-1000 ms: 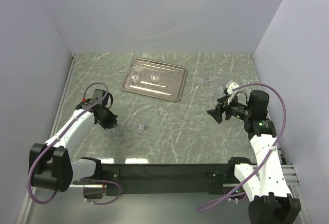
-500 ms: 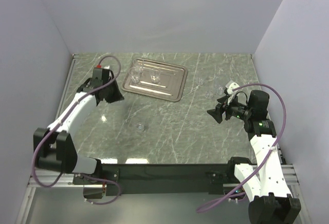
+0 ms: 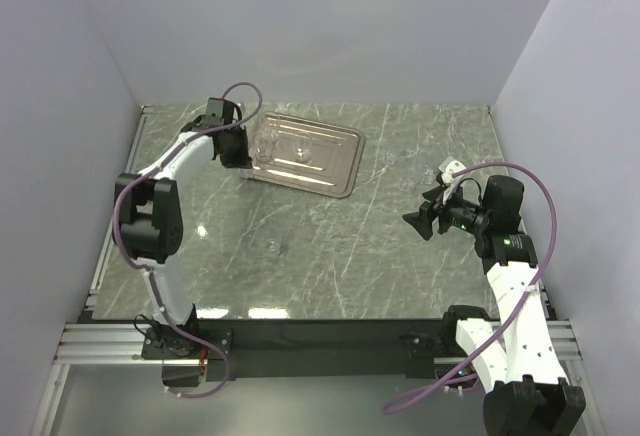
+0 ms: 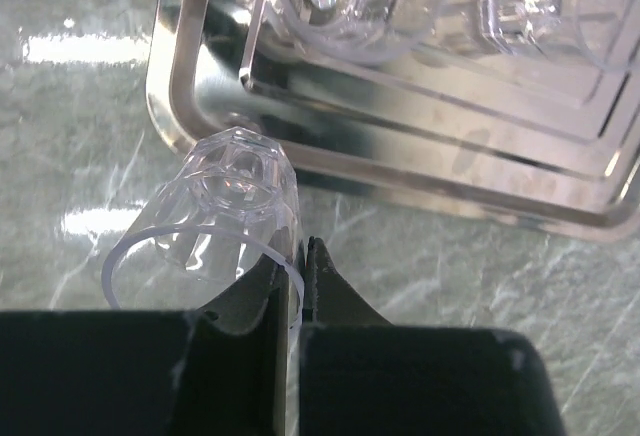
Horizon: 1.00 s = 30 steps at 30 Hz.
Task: Place the glasses into the tray
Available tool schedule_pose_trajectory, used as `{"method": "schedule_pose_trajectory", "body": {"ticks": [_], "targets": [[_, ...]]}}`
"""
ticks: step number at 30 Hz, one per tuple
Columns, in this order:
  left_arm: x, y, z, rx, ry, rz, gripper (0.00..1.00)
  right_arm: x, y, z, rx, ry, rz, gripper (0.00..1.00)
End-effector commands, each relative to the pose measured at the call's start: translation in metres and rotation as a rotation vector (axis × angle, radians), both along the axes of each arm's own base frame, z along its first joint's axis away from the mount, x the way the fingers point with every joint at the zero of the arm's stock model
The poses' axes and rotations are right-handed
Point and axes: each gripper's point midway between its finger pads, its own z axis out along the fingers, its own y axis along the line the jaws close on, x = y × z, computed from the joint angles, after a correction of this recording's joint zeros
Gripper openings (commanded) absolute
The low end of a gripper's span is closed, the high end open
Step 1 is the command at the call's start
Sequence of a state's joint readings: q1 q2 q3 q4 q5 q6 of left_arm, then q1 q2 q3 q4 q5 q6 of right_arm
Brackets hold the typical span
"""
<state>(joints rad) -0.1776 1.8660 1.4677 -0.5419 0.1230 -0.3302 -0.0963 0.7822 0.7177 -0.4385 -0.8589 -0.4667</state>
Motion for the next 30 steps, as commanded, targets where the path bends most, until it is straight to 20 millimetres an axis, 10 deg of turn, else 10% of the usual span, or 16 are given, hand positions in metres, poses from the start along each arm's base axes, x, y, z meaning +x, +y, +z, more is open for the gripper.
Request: {"method": "schedule_pose_trajectory", "body": {"ticks": [1, 18, 30], "targets": [[0.023, -0.006, 0.015, -0.009, -0.055, -0.023, 0.0, 0.002, -0.001, 0.008, -0.008, -0.045, 0.004, 0.8], [0.047, -0.011, -0.014, 0.009, 0.004, -0.008, 0.14, 0.003, -0.001, 0.005, -0.009, -0.034, 0.006, 0.8], [0.043, -0.012, 0.037, -0.014, -0.127, -0.02, 0.49, 0.004, -0.002, 0.003, -0.015, -0.032, 0.004, 0.8]]}}
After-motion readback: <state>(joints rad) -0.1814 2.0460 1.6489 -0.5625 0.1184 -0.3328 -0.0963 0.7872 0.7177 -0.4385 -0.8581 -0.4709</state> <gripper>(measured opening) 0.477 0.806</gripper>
